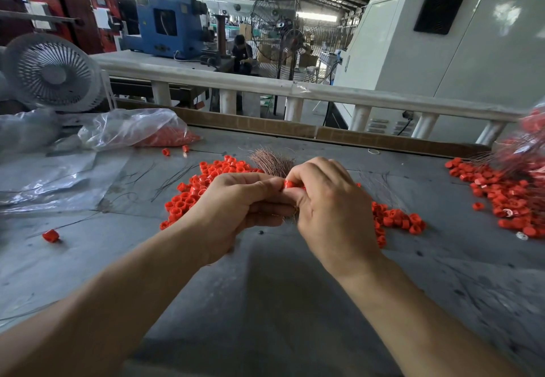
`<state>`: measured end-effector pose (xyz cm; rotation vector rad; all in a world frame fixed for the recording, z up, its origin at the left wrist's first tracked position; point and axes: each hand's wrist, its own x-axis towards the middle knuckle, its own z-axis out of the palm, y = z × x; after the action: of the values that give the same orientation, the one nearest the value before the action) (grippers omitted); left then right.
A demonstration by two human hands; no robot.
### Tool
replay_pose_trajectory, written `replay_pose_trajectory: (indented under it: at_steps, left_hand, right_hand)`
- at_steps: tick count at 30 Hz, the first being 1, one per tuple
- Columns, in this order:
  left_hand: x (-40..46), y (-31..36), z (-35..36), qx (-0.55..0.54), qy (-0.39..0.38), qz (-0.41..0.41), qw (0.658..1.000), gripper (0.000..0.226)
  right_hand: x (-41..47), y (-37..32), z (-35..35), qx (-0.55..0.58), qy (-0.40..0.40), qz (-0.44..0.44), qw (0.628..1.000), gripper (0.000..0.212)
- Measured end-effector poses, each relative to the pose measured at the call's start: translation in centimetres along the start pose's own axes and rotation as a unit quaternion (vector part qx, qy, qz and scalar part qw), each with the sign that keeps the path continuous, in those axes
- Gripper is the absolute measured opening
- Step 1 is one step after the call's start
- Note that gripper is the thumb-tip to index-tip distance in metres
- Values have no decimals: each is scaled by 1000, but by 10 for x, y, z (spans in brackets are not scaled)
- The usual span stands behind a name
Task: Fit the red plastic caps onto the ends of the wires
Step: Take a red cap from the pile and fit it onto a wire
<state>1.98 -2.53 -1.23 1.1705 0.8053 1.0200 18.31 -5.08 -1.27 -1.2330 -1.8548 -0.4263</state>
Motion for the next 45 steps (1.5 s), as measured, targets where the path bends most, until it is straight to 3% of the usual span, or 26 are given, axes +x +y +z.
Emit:
replay_pose_trajectory:
  at_steps: [8, 13, 29, 32, 37, 45]
  left_hand:
    - [1, 1, 0, 2, 0, 3, 1000, 22]
    - [2, -1, -3, -16, 23, 18, 999, 39]
    - [2, -2, 1, 25, 61, 38, 997, 14]
    - [4, -3, -1, 74, 89, 51, 992, 10]
    - [5, -5, -4, 124, 108, 66, 984, 9]
    - [4, -5, -5, 171, 104, 78, 977, 9]
  right_hand:
    - [1, 2, -1, -5, -4, -14, 1000, 11]
    - [4, 4, -1, -18, 11, -42, 999, 10]
    - [0, 5, 0, 47, -39, 5, 998, 15]
    - [2, 11, 1, 38, -26, 41, 998, 21]
    - [4, 36, -6, 13, 5, 142, 990, 15]
    - [3, 91, -30, -80, -16, 359, 930, 11]
